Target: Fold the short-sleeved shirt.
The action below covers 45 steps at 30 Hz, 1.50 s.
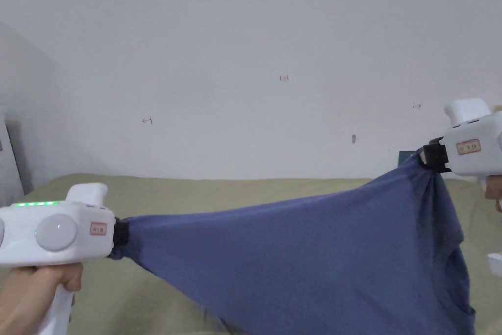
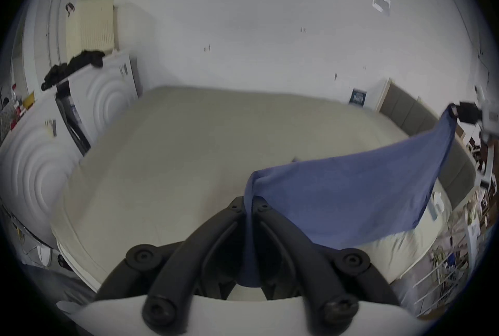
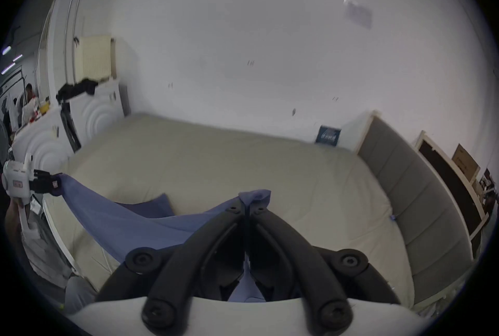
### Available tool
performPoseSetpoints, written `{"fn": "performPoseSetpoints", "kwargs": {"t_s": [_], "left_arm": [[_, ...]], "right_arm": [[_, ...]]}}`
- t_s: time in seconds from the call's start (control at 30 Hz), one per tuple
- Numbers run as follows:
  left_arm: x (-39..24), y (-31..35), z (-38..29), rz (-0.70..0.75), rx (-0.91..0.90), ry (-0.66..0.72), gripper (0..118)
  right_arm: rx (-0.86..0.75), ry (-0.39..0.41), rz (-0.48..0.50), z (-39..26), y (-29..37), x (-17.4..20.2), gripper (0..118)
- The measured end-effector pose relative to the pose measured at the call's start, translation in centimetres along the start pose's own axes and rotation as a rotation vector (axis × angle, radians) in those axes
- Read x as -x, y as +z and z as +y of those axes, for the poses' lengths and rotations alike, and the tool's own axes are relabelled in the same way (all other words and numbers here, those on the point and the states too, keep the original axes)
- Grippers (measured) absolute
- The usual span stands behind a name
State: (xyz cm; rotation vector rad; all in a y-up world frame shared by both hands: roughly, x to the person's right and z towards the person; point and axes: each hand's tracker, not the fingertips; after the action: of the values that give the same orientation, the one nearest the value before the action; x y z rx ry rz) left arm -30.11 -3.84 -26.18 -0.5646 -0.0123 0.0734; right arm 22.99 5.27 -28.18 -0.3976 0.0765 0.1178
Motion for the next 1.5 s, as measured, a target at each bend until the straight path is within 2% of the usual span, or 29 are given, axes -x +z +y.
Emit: {"fn": "performPoseSetpoints", "kwargs": {"t_s": [0.13, 0.3, 0.63, 0.87, 1.17, 1.37, 1.5], "left_arm": [[-3.0, 3.2, 6.5, 0.032, -0.090, -0.056, 2], [-5.3, 5.6, 12.9, 0.072, -0.147, -0.071, 2], [-6.5, 5.2, 18.8, 0.147, -0.200, -0.059, 2], [-7.1, 1.0, 21.3, 0.198, -0.213, -0.078, 2], [-9.1, -7.2, 25.2, 0.266, -0.217, -0.132, 2], [-9.3, -12.5, 28.5, 0.268, -0.244, -0.091, 2], [-8.9, -15.8, 28.3, 0.284, -0.257, -0.082, 2]], "right_arm": [[-0.100, -0.053, -0.036, 2.9, 3.9, -2.3, 3], [-0.162, -0.079, -0.060, 6.1, 6.1, -3.7, 3], [-0.203, -0.100, -0.099, 10.9, 2.2, -3.9, 3], [-0.203, -0.119, -0.121, 14.2, -3.1, -4.7, 3], [-0.220, -0.090, -0.163, 17.6, -10.8, -5.4, 3], [-0.234, -0.091, -0.182, 18.6, -15.3, -6.0, 3], [-0.234, -0.082, -0.183, 18.8, -18.4, -5.5, 3]]}}
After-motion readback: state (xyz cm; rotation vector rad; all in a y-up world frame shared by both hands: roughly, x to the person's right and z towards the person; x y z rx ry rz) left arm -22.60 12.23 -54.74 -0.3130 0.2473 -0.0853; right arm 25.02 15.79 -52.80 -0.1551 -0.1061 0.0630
